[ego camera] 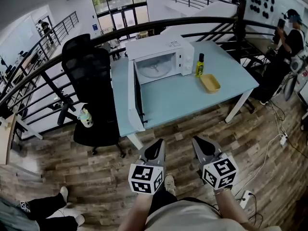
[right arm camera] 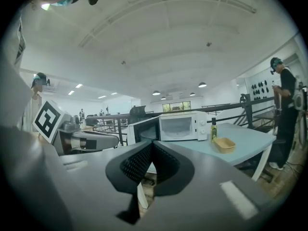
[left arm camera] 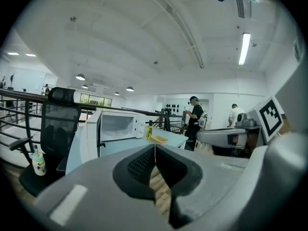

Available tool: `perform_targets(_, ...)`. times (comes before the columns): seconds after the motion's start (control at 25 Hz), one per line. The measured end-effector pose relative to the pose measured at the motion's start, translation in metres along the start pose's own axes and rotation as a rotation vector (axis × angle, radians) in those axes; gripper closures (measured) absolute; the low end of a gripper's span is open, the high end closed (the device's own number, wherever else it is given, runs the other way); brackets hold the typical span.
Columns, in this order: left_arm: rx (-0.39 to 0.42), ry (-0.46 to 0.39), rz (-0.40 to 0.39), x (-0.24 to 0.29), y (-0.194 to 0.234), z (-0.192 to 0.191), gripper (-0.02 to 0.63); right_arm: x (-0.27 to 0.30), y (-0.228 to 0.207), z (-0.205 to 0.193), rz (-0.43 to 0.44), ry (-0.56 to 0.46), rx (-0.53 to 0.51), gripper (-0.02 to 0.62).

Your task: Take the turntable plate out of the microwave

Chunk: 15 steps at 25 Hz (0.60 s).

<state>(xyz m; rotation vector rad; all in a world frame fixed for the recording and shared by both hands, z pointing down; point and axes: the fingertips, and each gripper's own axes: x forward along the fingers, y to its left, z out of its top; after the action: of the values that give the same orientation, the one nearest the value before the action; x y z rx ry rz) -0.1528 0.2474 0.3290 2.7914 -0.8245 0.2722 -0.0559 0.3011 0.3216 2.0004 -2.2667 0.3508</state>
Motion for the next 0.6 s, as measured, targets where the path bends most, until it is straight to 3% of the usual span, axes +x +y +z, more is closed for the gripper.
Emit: perform_targets(0.6, -0.013, -0.011, -0.017, 0.099, 0.067, 0.034, 0.604, 0.11, -0.051, 0.026, -0.013, 0.0, 0.04, 0.583)
